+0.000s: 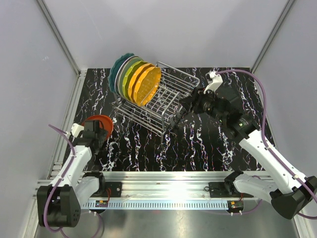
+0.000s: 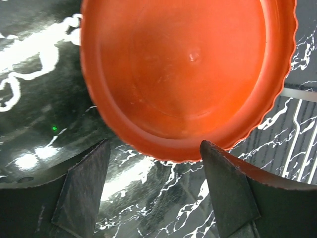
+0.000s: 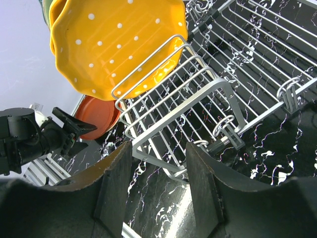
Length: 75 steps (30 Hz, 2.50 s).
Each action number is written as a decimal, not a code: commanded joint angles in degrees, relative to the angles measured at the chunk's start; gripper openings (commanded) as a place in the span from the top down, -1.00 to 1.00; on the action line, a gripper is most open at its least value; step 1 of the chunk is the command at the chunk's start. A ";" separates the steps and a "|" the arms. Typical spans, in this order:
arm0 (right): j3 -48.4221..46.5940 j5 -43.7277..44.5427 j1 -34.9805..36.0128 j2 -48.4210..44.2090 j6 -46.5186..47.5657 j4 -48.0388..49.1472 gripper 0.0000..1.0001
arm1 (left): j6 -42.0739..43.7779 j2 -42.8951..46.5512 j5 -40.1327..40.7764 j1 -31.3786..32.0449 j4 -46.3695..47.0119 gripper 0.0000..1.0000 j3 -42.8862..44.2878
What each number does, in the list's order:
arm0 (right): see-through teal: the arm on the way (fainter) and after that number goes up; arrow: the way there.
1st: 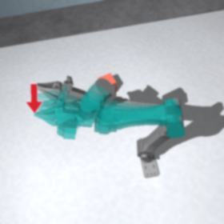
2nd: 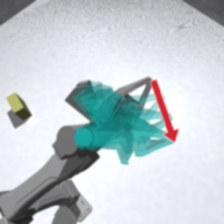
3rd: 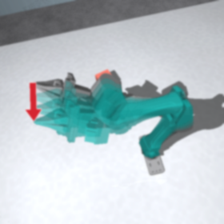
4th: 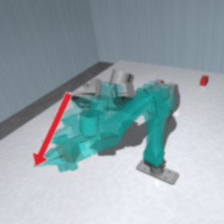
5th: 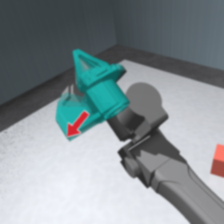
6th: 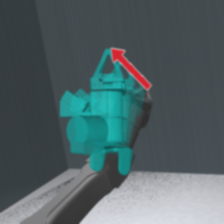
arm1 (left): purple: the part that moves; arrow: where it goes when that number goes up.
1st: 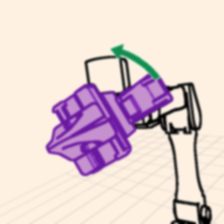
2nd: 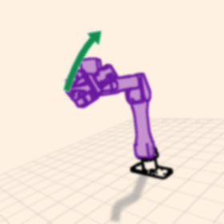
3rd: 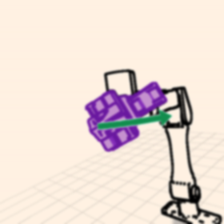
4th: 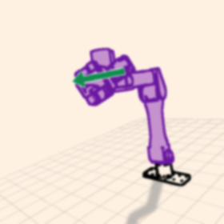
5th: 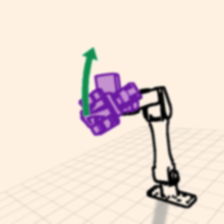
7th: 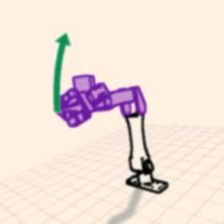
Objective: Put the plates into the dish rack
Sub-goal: Grab a plate with the left arm
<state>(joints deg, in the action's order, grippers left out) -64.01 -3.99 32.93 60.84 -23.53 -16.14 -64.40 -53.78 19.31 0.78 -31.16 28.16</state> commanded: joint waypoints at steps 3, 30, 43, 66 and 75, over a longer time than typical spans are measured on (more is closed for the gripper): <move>0.02 0.30 -0.32 -0.11 0.85 2.52 -0.10 | -2.13 -1.06 -2.17 -0.42 5.75 -0.48 -0.30; -0.15 0.74 -0.32 -0.37 1.03 2.08 -0.09 | -4.50 1.13 -2.53 -0.42 5.32 0.52 -2.85; -1.03 1.53 -0.32 -0.55 1.38 1.03 -0.09 | -3.89 6.67 0.37 -0.42 -0.30 0.88 0.05; -4.46 1.18 -0.32 -0.37 -0.20 -0.91 -0.08 | 19.47 16.16 -2.69 -0.34 -18.76 1.00 18.67; -6.13 0.56 -0.41 0.16 -1.69 -2.14 -0.06 | 30.11 16.51 -3.84 -0.16 -26.41 1.00 27.64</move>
<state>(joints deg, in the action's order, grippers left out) -67.18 -3.62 32.91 60.93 -24.23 -18.87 -40.16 -38.28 16.45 0.64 -55.16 51.48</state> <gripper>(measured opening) 0.536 0.005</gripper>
